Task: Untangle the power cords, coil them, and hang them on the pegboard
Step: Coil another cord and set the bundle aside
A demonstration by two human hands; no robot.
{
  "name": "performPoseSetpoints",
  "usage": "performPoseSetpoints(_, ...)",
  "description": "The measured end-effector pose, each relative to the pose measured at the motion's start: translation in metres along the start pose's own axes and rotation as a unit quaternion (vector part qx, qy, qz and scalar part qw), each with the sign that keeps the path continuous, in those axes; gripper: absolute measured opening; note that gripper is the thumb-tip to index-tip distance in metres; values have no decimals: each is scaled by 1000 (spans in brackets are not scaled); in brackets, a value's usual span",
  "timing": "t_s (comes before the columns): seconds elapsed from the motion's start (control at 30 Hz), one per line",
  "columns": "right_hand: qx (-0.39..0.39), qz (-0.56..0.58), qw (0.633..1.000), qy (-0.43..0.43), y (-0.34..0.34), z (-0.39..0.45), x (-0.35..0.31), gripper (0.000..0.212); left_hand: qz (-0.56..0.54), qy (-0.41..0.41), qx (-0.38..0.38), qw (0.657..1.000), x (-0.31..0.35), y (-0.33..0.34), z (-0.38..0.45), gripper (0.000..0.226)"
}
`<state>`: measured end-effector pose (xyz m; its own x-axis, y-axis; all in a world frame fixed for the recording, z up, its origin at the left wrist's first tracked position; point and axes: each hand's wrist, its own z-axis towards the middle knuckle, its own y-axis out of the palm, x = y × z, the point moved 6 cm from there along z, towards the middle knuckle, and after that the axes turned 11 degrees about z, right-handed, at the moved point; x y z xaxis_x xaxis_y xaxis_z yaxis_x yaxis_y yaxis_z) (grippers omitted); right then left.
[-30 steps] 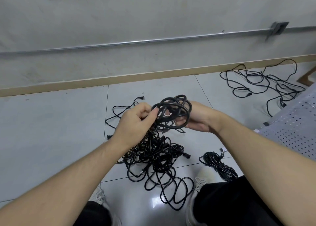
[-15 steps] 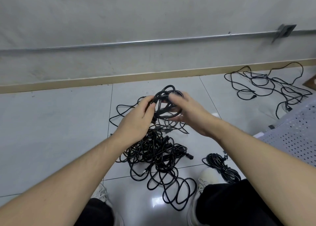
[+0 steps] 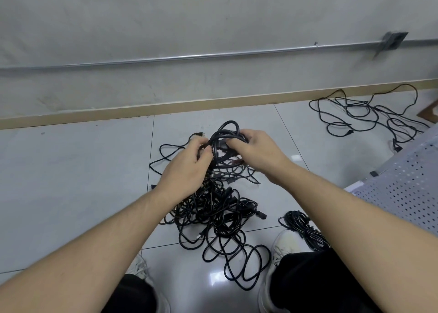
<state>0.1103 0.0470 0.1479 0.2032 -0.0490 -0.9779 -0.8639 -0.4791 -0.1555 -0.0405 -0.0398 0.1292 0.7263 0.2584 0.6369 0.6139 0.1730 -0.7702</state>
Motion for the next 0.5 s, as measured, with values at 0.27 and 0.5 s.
performPoseSetpoints(0.27,-52,6,998,26,3,0,1,15,-34,-17,3,999,8,-3,1,41)
performPoseSetpoints(0.5,-119,144,980,71,19,-5,6,10,-50,-74,-14,996,-4,-13,5,32)
